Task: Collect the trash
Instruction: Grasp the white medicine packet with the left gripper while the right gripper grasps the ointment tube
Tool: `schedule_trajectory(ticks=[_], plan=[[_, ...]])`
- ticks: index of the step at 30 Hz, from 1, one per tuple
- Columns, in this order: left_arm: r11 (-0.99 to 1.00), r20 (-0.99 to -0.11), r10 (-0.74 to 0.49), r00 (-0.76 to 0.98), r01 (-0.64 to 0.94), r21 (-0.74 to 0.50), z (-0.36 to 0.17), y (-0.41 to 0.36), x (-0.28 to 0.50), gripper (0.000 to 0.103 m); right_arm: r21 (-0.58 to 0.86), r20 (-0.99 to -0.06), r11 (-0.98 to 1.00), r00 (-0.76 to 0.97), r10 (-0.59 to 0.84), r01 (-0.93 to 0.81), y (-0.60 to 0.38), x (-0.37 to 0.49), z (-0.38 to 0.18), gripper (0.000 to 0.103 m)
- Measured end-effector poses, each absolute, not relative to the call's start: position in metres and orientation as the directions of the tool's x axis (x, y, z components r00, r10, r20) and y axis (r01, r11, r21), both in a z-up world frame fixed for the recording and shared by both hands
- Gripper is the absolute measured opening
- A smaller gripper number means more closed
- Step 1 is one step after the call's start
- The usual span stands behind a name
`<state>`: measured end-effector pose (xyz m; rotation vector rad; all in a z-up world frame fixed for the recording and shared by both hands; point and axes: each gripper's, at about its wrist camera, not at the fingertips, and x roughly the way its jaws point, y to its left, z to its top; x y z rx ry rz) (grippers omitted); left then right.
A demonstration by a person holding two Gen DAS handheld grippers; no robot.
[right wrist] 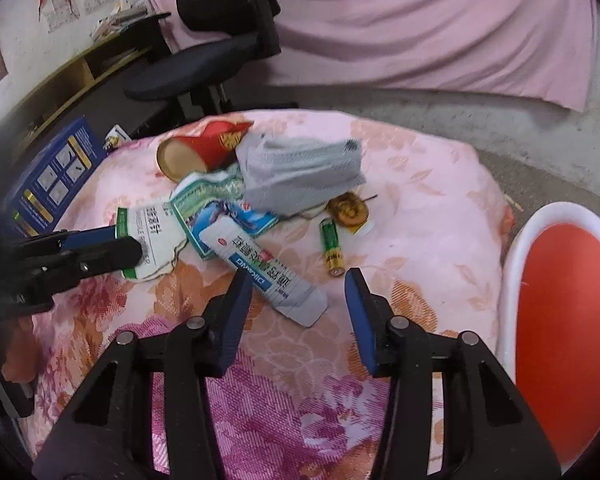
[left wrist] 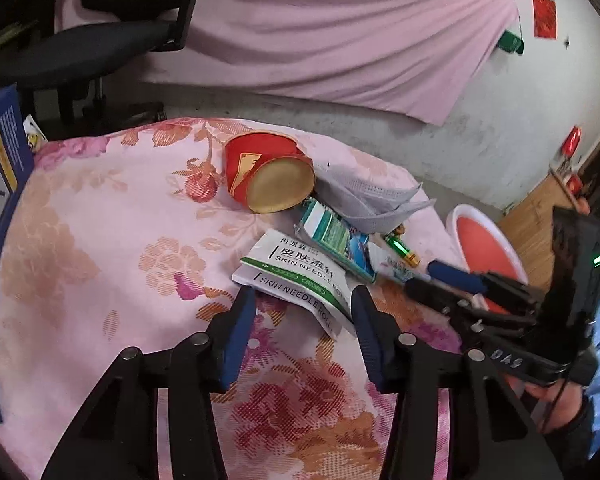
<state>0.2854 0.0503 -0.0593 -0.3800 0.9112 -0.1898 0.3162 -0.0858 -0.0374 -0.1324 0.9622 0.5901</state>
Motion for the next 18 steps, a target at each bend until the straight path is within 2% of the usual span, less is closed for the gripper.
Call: schedule_trajectory(ticks=[3, 8, 11, 16, 18], plan=[[0.9, -0.728, -0.34, 0.596, -0.019, -0.436, -0.06, 0.053, 0.287, 0.042, 0.158, -0.818, 0.834, 0.403, 0.41, -0.528, -0.084, 0.32, -0.042, 0.07], [0.877, -0.728, -0.359, 0.584, -0.056, -0.477, -0.06, 0.057, 0.289, 0.022, 0.152, -0.823, 0.83, 0.396, 0.407, -0.536, -0.08, 0.318, -0.044, 0.07], [0.859, -0.719, -0.383, 0.58, -0.062, -0.508, -0.058, 0.061, 0.291, 0.013, 0.154, -0.823, 0.83, 0.395, 0.408, -0.537, -0.078, 0.32, -0.044, 0.07], [0.87, -0.717, -0.366, 0.593, -0.056, -0.49, -0.053, 0.061, 0.289, 0.009, 0.104, -0.825, 0.825, 0.415, 0.384, -0.555, -0.069, 0.32, -0.042, 0.066], [0.883, -0.719, -0.345, 0.603, -0.052, -0.467, -0.05, 0.06, 0.284, 0.008, 0.097, -0.826, 0.82, 0.414, 0.382, -0.564, -0.065, 0.324, -0.041, 0.061]])
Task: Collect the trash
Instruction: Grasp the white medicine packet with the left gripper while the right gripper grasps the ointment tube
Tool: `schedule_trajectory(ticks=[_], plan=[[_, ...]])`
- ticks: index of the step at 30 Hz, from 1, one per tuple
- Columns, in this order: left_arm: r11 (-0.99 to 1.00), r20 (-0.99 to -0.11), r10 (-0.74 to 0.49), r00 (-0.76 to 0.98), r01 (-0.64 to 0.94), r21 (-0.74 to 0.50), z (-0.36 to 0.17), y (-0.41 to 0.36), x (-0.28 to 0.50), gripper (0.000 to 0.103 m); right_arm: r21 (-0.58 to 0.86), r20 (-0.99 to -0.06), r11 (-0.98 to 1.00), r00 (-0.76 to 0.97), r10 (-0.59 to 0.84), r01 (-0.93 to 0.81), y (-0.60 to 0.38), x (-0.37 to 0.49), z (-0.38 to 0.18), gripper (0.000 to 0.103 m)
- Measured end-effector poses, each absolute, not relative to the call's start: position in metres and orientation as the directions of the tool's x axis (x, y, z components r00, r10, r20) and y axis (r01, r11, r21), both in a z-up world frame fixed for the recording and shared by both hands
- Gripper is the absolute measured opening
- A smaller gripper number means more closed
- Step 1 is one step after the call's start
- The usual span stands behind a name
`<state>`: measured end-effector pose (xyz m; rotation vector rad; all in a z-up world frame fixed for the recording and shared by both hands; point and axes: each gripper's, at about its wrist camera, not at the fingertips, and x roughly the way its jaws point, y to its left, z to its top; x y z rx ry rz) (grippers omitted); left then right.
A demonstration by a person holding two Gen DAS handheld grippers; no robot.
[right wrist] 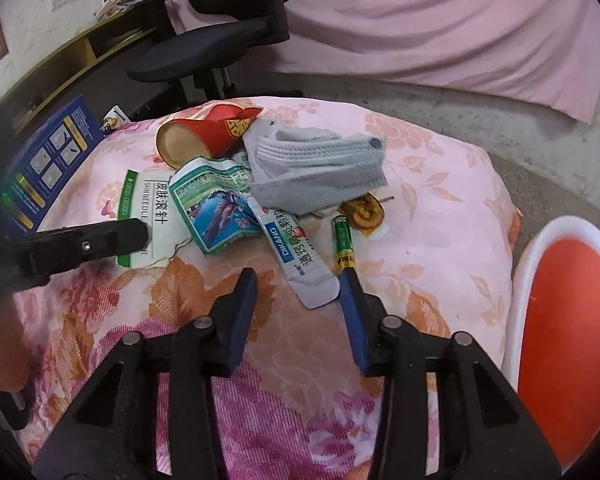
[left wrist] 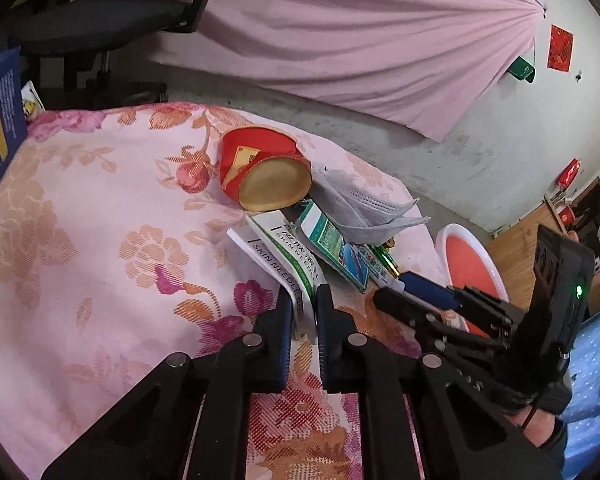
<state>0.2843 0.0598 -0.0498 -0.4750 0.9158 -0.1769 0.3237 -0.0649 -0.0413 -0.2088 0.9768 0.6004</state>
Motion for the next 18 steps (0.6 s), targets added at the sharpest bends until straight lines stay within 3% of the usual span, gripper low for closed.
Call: schedule_trajectory(ticks=[10, 14, 18], plan=[[0.903, -0.719, -0.306, 0.623, -0.049, -0.427, -0.046, 0.054, 0.269, 0.007, 0.145, -0.837, 0.793, 0.354, 0.417, -0.592, -0.055, 0.344, -0.05, 0.055], [0.913, -0.717, -0.285, 0.636, -0.049, -0.406, -0.044, 0.049, 0.266, 0.006, 0.142, -0.835, 0.789, 0.355, 0.42, -0.598, -0.057, 0.34, -0.048, 0.045], [0.926, -0.708, -0.262, 0.655, -0.035, -0.375, -0.039, 0.044, 0.261, 0.005, 0.143, -0.823, 0.787, 0.369, 0.431, -0.6, -0.06, 0.331, -0.044, 0.044]])
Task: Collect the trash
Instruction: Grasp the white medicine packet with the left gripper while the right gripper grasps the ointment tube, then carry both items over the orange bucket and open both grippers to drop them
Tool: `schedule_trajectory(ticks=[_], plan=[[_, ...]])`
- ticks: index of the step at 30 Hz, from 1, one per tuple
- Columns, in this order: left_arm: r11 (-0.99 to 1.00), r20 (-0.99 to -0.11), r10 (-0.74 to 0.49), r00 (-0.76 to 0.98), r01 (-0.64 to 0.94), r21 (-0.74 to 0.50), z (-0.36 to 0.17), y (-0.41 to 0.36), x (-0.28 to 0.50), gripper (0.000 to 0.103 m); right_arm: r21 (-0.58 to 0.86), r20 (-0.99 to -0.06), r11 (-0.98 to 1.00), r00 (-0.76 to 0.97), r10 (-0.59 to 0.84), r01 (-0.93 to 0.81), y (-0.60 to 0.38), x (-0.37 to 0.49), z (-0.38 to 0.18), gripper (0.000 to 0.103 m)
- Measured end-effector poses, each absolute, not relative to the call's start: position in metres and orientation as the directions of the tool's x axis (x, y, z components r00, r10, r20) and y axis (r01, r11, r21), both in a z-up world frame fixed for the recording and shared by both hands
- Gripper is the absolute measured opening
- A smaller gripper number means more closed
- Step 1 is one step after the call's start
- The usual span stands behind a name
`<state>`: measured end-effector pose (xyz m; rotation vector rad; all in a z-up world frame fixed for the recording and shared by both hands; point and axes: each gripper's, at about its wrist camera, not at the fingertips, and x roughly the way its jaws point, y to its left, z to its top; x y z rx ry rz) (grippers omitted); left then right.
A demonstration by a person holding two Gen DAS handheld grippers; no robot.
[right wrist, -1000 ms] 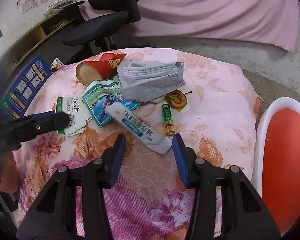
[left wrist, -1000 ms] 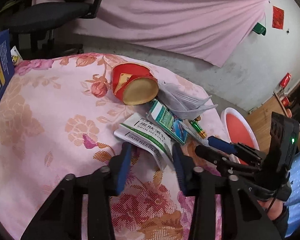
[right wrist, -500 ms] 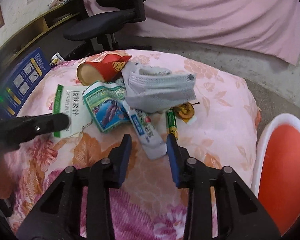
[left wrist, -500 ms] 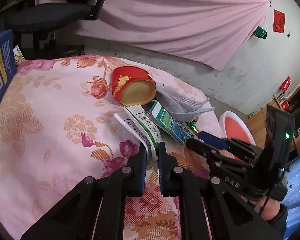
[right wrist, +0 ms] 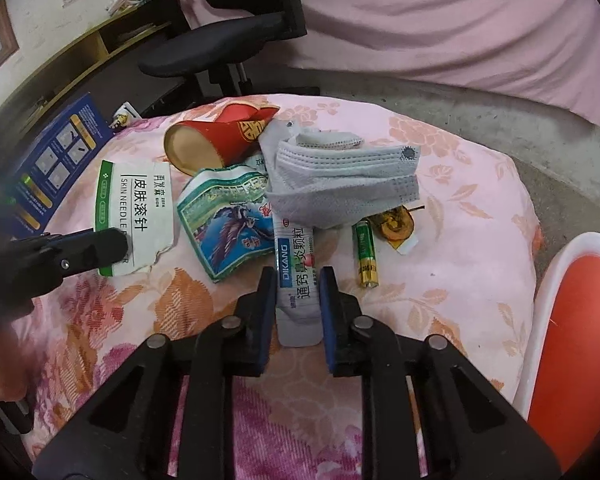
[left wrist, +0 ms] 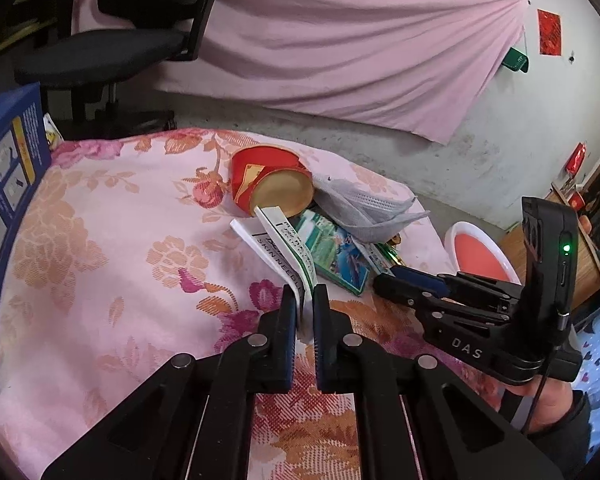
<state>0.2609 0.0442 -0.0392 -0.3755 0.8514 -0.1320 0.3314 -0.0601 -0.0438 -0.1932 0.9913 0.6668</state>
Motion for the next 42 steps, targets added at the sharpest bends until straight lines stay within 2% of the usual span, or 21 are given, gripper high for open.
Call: schedule_trajectory(ticks=[7, 11, 19, 23, 30, 36, 42], plan=[[0.956, -0.647, -0.18, 0.741, -0.024, -0.294, -0.021, 0.033, 0.236, 0.005, 0.128, -0.761, 0.782, 0.445, 0.472, -0.611, -0.075, 0.303, -0.025, 0.044], [0.971, -0.573, -0.143, 0.807, 0.003, -0.238, -0.004, 0.019, 0.219, 0.005, 0.111, -0.678, 0.777, 0.525, 0.514, -0.619, -0.088, 0.28, -0.006, 0.044], [0.983, -0.396, -0.137, 0.908, 0.076, -0.165, 0.04, -0.017, 0.203, 0.005, 0.116, -0.404, 0.806, 0.713, 0.572, -0.581, -0.133, 0.244, 0.046, 0.044], [0.983, -0.324, -0.162, 0.932, 0.124, -0.134, 0.059, -0.038, 0.206, 0.005, 0.093, -0.267, 0.847, 0.807, 0.527, -0.523, -0.161, 0.228, 0.066, 0.044], [0.966, -0.217, -0.259, 0.941, 0.249, -0.074, 0.078, -0.094, 0.217, 0.005, 0.077, -0.099, 0.923, 0.919, 0.383, -0.377, -0.212, 0.211, 0.082, 0.044], [0.925, -0.169, -0.376, 0.911, 0.379, -0.019, 0.079, -0.158, 0.229, 0.006, 0.103, -0.035, 0.965, 0.968, 0.247, -0.242, -0.253, 0.201, 0.087, 0.044], [0.883, -0.206, -0.462, 0.863, 0.468, -0.018, 0.068, -0.207, 0.249, 0.006, 0.153, -0.073, 0.979, 0.986, 0.15, -0.137, -0.292, 0.199, 0.08, 0.044]])
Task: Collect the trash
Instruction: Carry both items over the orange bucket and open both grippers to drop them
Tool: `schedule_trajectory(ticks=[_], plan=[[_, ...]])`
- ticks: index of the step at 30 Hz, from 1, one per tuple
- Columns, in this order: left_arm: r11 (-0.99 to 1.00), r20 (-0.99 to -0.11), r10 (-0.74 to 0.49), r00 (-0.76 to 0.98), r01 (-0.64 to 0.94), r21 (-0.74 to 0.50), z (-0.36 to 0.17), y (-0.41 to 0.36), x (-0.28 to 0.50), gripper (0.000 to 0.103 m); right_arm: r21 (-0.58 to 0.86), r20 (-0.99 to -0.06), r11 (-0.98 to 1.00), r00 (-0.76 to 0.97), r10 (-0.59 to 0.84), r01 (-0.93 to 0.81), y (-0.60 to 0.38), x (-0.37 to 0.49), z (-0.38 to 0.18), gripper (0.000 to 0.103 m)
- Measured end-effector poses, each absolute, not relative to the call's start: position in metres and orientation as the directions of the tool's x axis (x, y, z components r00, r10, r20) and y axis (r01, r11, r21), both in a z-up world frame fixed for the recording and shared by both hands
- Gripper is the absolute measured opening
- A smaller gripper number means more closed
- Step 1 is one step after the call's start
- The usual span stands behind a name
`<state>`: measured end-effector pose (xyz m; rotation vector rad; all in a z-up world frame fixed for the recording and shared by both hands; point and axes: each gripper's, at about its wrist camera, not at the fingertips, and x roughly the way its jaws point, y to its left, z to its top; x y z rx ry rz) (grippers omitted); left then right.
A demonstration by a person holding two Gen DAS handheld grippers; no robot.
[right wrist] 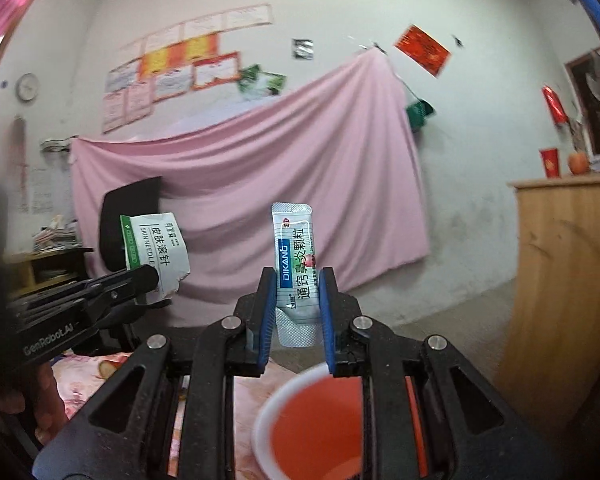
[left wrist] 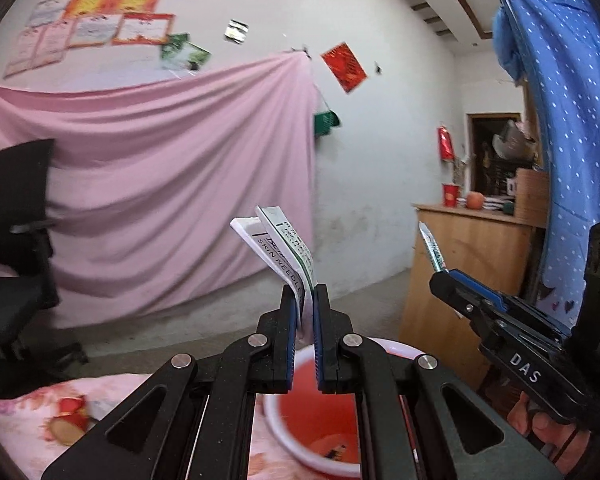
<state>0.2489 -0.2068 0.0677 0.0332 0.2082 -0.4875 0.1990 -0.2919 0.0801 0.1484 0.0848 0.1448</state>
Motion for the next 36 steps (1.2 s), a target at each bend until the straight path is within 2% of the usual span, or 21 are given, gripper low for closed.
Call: schedule_trajectory(ticks=[9, 25, 36], plan=[[0.852, -0.312, -0.508, 0.803, 0.522, -0.044, 0.044, -0.251, 0.271, 0.006, 0.194, -0.188, 0.981, 0.98, 0.066, -0.028, -0.33, 0.205, 0.06, 0.044], [0.849, -0.587, -0.493, 0.642, 0.503, -0.162, 0.008, -0.271, 0.318, 0.006, 0.217, -0.448, 0.975, 0.892, 0.065, 0.038, -0.348, 0.237, 0.02, 0.044], [0.859, -0.645, -0.485, 0.591, 0.46, -0.224, -0.004, -0.256, 0.329, 0.008, 0.219, -0.519, 0.974, 0.852, 0.074, 0.048, -0.348, 0.25, 0.009, 0.045]])
